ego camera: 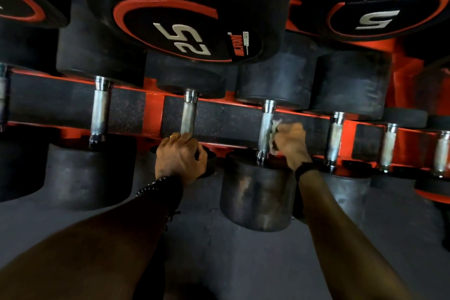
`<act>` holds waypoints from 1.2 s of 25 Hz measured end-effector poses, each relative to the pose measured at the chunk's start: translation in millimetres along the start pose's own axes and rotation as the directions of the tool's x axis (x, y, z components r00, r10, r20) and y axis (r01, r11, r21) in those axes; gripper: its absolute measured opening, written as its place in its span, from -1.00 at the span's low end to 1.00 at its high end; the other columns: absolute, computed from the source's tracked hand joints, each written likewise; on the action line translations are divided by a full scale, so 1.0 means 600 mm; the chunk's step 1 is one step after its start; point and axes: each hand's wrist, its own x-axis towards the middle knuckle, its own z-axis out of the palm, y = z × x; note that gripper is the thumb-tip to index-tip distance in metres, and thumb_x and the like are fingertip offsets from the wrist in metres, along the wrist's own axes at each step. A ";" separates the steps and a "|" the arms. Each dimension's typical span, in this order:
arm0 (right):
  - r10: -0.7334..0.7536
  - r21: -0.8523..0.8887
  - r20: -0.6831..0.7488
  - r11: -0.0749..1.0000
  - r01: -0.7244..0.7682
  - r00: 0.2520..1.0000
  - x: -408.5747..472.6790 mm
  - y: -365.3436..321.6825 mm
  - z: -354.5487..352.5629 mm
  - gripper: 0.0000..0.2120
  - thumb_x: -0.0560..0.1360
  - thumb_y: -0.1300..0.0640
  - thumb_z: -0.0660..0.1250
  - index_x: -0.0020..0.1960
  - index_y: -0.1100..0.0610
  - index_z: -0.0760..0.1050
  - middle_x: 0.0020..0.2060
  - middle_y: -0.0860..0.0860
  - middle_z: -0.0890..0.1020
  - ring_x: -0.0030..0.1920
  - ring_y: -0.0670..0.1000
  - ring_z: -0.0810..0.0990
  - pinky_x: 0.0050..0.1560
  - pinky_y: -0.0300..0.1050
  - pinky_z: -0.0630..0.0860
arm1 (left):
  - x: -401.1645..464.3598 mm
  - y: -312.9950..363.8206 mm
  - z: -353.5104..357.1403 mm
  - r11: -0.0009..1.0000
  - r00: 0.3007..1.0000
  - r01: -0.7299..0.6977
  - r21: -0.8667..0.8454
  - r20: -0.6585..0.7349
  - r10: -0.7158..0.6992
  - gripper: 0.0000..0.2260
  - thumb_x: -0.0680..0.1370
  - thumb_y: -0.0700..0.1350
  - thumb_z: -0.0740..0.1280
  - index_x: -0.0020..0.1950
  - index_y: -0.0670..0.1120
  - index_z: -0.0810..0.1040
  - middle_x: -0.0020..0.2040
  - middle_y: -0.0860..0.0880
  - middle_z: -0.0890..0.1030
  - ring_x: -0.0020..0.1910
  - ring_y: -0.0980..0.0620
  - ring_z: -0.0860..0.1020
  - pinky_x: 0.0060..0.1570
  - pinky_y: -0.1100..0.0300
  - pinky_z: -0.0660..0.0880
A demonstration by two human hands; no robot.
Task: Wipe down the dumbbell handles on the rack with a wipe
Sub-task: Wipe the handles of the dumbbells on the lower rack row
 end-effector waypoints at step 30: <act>0.040 0.117 -0.176 0.993 -0.019 0.984 -0.004 -0.053 0.036 -0.83 0.36 0.27 0.38 -0.05 0.25 0.59 -0.13 0.10 0.66 -0.10 0.06 0.59 0.02 -0.04 0.52 | 0.001 -0.002 0.007 0.999 0.999 0.025 -0.035 -0.032 -0.026 -0.81 0.38 -0.12 0.35 -0.43 -0.12 0.49 -0.33 -0.08 0.56 -0.34 -0.18 0.53 -0.34 0.07 0.45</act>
